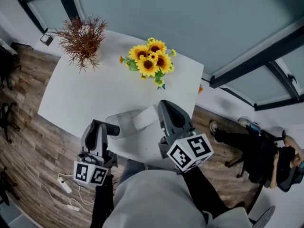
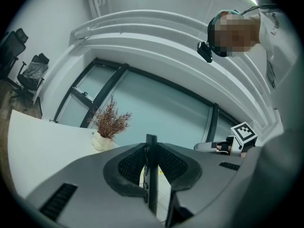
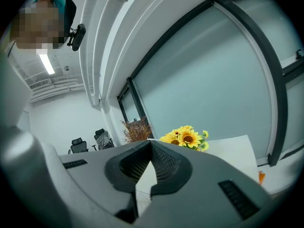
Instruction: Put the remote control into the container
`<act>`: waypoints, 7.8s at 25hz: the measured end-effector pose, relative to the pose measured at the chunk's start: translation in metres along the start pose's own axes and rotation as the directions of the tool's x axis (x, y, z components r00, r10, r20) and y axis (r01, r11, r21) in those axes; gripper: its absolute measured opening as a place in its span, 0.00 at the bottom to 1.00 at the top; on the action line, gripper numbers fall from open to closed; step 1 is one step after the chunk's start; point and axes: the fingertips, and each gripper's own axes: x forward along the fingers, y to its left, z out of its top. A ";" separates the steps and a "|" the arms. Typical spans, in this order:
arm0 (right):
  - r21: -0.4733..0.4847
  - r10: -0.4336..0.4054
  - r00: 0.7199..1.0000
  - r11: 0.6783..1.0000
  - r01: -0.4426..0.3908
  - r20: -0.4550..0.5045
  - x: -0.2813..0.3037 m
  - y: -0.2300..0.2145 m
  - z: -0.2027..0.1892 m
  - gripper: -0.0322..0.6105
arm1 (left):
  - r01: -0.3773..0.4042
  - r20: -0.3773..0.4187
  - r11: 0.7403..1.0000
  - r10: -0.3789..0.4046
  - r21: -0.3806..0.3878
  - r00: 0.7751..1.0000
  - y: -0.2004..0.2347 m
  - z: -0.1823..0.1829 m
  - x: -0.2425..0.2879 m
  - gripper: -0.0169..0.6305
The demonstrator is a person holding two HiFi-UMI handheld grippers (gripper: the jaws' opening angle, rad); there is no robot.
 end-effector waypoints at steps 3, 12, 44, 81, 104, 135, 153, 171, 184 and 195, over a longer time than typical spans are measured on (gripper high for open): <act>0.001 0.001 1.000 1.000 -0.001 0.000 -0.001 0.001 0.000 0.06 | 0.000 -0.007 1.000 0.000 0.001 1.000 0.000 -0.003 -0.001 0.16; 0.000 0.006 1.000 1.000 -0.006 -0.010 -0.001 0.002 -0.003 0.06 | -0.003 -0.032 1.000 0.004 0.008 0.999 0.000 -0.012 -0.001 0.16; 0.005 0.021 1.000 1.000 -0.021 -0.018 0.001 0.005 -0.005 0.06 | -0.004 -0.091 1.000 0.006 0.026 0.996 0.001 -0.034 0.001 0.16; 0.010 0.043 0.998 0.999 -0.043 -0.038 0.004 0.013 -0.013 0.06 | -0.024 -0.182 0.997 0.036 0.069 0.983 0.006 -0.056 0.006 0.16; 0.004 0.035 0.999 0.999 -0.035 -0.038 0.004 0.009 -0.011 0.06 | -0.028 -0.274 0.990 0.065 0.137 0.960 0.007 -0.074 0.008 0.16; 0.005 0.048 0.998 0.999 -0.047 -0.031 0.004 0.010 -0.010 0.06 | -0.038 -0.268 0.973 0.100 0.227 0.958 0.008 -0.066 0.012 0.16; 0.002 0.091 0.996 0.996 -0.091 -0.009 0.001 0.023 -0.002 0.06 | -0.087 0.101 0.957 0.061 0.277 0.993 -0.025 0.067 -0.003 0.16; -0.046 0.251 0.968 0.967 -0.249 0.021 -0.014 0.077 0.015 0.06 | -0.055 0.138 0.962 0.018 0.268 0.990 -0.065 0.075 -0.026 0.04; -0.076 0.253 0.967 0.965 -0.252 0.007 -0.020 0.081 0.013 0.06 | -0.086 0.149 0.966 0.051 0.243 0.988 -0.060 0.076 -0.037 0.04; -0.084 0.234 0.972 0.969 -0.233 -0.006 -0.019 0.076 0.009 0.06 | -0.092 0.138 0.965 0.059 0.244 0.989 -0.056 0.074 -0.036 0.04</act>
